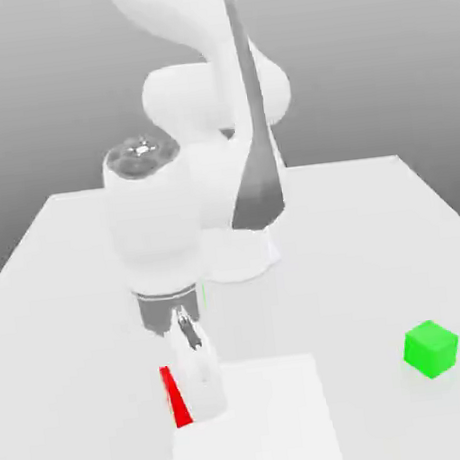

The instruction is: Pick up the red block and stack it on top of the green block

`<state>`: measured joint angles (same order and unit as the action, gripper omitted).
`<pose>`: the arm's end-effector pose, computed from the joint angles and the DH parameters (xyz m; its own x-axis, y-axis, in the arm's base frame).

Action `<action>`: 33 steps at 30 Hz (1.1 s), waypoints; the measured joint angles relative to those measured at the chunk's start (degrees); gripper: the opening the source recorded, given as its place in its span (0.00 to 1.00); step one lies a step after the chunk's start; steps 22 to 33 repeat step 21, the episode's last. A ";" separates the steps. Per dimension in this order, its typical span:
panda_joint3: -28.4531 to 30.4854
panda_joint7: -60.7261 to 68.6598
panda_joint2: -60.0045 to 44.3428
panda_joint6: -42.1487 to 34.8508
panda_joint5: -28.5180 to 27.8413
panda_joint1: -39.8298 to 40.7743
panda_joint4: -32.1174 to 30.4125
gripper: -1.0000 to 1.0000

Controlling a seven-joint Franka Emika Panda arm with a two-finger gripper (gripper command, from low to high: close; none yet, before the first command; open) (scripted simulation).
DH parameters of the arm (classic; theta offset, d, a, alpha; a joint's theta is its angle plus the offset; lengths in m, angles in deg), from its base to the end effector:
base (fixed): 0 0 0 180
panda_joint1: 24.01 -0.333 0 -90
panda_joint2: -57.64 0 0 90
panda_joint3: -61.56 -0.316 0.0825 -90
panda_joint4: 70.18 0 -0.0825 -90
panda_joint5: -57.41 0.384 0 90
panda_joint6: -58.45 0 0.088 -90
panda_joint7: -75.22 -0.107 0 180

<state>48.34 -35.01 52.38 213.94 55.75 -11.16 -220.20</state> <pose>0.4353 0.0058 0.2202 -0.3158 -0.9488 -0.0105 -0.9488 0.3158 -0.0030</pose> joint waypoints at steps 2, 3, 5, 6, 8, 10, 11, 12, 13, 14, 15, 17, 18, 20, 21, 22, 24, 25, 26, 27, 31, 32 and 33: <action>-3.40 -1.79 1.48 -0.92 0.67 -5.99 -0.46 0.00; -4.84 -2.71 2.19 -1.36 1.04 -8.88 -0.68 0.00; -7.43 -4.54 3.53 -2.18 1.72 -14.29 -1.15 0.00; -8.69 -5.49 4.17 -2.60 2.00 -16.92 -1.37 0.00; -11.17 -7.43 5.36 -3.39 2.48 -22.25 -1.83 0.00; -12.67 -9.44 5.64 -3.48 2.15 -28.39 -2.13 0.00; -11.82 -10.42 4.84 -2.74 1.21 -32.56 -2.10 0.00; -10.02 -11.32 3.79 -1.79 0.17 -34.86 -2.03 0.00; -7.99 -12.14 2.58 -0.70 -0.85 -31.78 -1.95 0.00; -7.07 -13.07 1.26 0.46 -2.08 -31.01 -1.86 0.00; -6.70 -14.06 -0.14 1.68 -3.44 -30.62 -1.79 0.00; -5.18 -16.04 -3.02 4.20 -6.15 -31.51 -1.68 0.00; -4.34 -17.06 -4.51 5.49 -7.57 -32.07 -1.63 0.00; -3.79 -17.75 -5.51 6.35 -8.53 -32.43 -1.61 1.00; -3.79 -17.75 -5.51 6.35 -8.53 -32.43 -1.61 1.00; -3.79 -17.75 -5.51 6.35 -8.53 -32.43 -1.61 1.00; -3.79 -17.75 -5.51 6.35 -8.53 -32.43 -1.61 1.00; -3.79 -17.75 -5.51 6.35 -8.53 -32.43 -1.61 1.00; -3.79 -17.75 -5.51 6.35 -8.53 -32.43 -1.61 1.00; -3.79 -17.75 -5.51 6.35 -8.53 -32.43 -1.61 1.00; -3.79 -17.75 -5.51 6.35 -8.53 -32.43 -1.61 1.00; -3.79 -17.75 -5.51 6.35 -8.53 -32.43 -1.61 1.00; -3.79 -17.75 -5.51 6.35 -8.53 -32.43 -1.61 1.00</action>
